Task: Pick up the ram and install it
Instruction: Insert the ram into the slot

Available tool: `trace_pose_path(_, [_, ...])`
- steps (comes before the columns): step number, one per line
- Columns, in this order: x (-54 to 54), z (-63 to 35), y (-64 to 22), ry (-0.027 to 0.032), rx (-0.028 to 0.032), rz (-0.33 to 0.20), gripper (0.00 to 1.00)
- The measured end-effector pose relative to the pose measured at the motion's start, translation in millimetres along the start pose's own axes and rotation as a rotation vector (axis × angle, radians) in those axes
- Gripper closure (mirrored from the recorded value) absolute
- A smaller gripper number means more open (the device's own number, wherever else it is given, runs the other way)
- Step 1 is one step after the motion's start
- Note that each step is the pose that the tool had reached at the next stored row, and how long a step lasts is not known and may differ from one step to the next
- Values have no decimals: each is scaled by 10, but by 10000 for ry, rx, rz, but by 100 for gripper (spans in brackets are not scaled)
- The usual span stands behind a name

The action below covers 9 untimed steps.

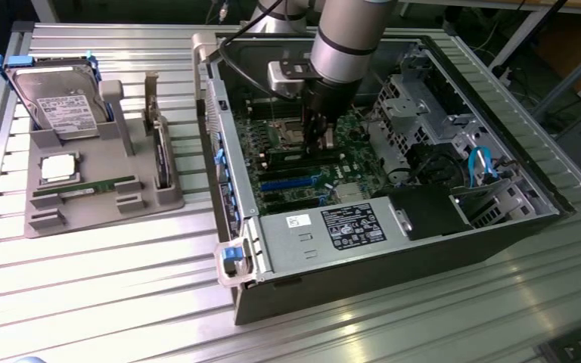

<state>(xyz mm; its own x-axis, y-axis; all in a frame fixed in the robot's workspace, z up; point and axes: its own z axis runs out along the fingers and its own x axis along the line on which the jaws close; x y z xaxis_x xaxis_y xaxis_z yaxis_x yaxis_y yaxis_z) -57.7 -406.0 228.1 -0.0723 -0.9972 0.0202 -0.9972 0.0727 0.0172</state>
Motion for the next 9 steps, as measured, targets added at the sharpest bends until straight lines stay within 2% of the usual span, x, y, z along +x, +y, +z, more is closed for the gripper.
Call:
trace_pose_path(3, [-1,6,0,4,-9,0,86])
trace_pose_path(6, [0,6,0,10,-89,-2,86])
trace_pose_path(9, [-1,8,0,10,-96,-3,86])
